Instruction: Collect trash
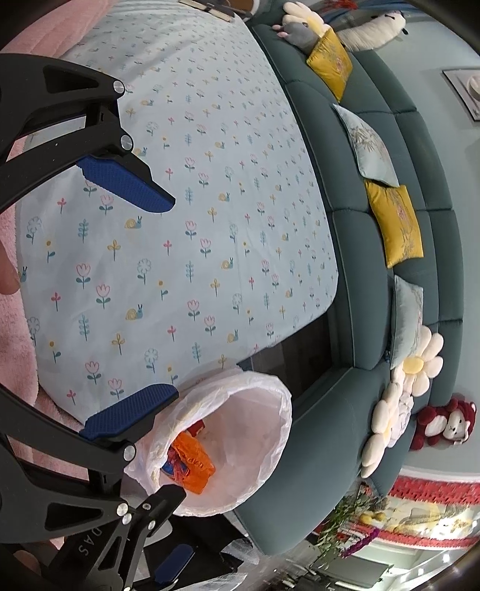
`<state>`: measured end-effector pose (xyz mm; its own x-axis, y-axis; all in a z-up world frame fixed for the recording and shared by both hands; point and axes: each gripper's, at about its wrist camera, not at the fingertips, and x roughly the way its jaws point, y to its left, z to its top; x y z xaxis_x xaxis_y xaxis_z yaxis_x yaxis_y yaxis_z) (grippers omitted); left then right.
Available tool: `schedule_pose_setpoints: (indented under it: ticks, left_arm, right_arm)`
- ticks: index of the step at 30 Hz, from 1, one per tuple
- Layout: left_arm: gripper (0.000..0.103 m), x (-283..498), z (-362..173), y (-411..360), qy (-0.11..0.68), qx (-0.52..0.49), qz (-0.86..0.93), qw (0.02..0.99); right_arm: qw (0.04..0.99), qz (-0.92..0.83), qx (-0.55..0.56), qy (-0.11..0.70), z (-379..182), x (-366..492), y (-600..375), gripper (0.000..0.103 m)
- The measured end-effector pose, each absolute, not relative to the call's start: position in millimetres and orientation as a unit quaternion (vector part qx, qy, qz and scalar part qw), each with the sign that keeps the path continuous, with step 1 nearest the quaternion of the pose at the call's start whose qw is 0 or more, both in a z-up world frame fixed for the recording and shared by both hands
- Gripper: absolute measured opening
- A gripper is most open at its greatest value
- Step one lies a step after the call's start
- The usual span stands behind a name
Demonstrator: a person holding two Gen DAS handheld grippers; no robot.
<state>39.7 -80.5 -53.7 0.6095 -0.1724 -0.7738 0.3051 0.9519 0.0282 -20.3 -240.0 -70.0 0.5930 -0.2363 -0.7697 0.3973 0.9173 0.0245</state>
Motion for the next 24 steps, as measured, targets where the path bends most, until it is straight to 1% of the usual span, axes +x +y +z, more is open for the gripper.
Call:
schedule_pose_setpoints:
  ticks: [24]
  left_arm:
    - [0.089,48,-60,-99,0.42,0.077,-0.154,0.891]
  right_arm:
    - [0.877,-0.212,0.12,0.413,-72,-25,-256,0.096]
